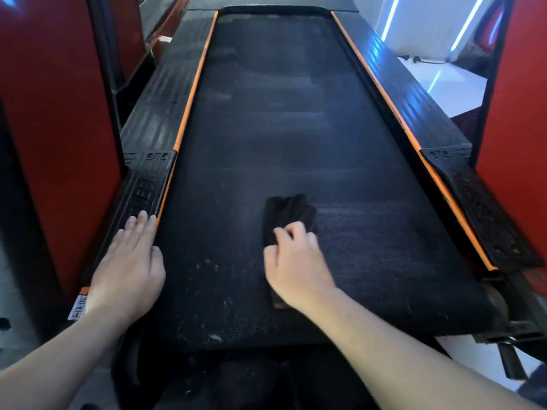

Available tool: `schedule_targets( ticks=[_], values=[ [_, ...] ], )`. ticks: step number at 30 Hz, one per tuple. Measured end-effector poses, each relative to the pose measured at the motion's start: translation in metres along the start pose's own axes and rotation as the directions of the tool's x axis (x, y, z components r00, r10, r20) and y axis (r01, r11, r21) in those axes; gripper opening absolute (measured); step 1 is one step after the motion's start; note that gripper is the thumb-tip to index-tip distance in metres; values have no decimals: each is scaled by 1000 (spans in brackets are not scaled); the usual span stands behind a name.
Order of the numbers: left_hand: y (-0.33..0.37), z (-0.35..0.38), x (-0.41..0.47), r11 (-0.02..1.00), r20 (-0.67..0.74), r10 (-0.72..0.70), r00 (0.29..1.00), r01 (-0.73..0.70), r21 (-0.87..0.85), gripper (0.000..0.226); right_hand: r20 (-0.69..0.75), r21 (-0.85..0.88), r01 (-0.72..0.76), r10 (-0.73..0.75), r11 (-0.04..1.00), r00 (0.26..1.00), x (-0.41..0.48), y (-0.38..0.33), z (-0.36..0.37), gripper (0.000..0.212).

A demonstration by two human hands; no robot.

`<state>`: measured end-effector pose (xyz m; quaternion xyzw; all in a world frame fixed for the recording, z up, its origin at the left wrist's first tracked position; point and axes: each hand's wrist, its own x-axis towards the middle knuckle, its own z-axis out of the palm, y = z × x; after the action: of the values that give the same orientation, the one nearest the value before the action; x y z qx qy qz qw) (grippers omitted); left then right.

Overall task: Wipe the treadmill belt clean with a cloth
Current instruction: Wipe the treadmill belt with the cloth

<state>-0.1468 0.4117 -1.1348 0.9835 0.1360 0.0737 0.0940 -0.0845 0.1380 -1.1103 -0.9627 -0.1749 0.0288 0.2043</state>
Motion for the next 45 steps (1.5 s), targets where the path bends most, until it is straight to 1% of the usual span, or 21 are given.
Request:
schedule_targets(
  ticks=[3, 5, 7, 10, 14, 16, 18, 22, 27, 30, 35, 38, 42, 45],
  values=[
    [0, -2, -2, 1000, -12, -11, 1000, 11, 3, 63, 89, 77, 61, -68, 995, 994, 7, -34, 13, 44],
    [1, -2, -4, 999, -31, -40, 999, 40, 10, 58, 159, 127, 95, -115, 987, 981, 11, -53, 18, 45],
    [0, -2, -5, 998, -37, -55, 998, 54, -18, 56, 231, 196, 114, -159, 974, 960, 16, -71, 23, 46],
    [-2, -3, -3, 992, -27, -73, 997, 70, -103, 54, 297, 321, 112, -213, 940, 931, 24, -90, 31, 46],
    [-2, -6, -3, 979, -46, -75, 996, 65, -195, 55, 325, 385, 169, -305, 907, 895, 34, -111, 41, 60],
    [0, -8, -4, 970, -66, -92, 994, 74, -233, 54, 319, 408, 204, -348, 890, 882, 35, -122, 46, 61],
    [0, -8, -5, 963, -69, -105, 992, 84, -257, 53, 295, 419, 216, -357, 882, 886, 35, -125, 51, 60],
    [-1, -7, -5, 973, -48, -96, 994, 84, -216, 52, 241, 379, 221, -326, 899, 914, 34, -113, 55, 62],
    [4, -8, -4, 986, -23, -91, 996, 87, -141, 53, 239, 324, 216, -300, 921, 924, 30, -89, 42, 67],
    [5, -6, -4, 994, -18, -72, 997, 71, -77, 53, 215, 297, 201, -271, 933, 938, 25, -66, 29, 63],
    [5, -5, -4, 998, -10, -57, 998, 57, -2, 57, 158, 237, 75, -114, 969, 981, 17, -5, 3, 53],
    [5, -5, -4, 999, -20, -39, 999, 40, 20, 66, 109, 184, 19, -40, 983, 993, 13, 41, -17, 49],
    [4, -3, -3, 998, -5, -47, 999, 47, 29, 60, 86, 95, -73, 65, 993, 994, 9, 100, -47, 47],
    [4, -5, -3, 998, -1, -58, 998, 58, 20, 60, 28, 18, -156, 155, 988, 987, 5, 144, -68, 46]
  ],
)
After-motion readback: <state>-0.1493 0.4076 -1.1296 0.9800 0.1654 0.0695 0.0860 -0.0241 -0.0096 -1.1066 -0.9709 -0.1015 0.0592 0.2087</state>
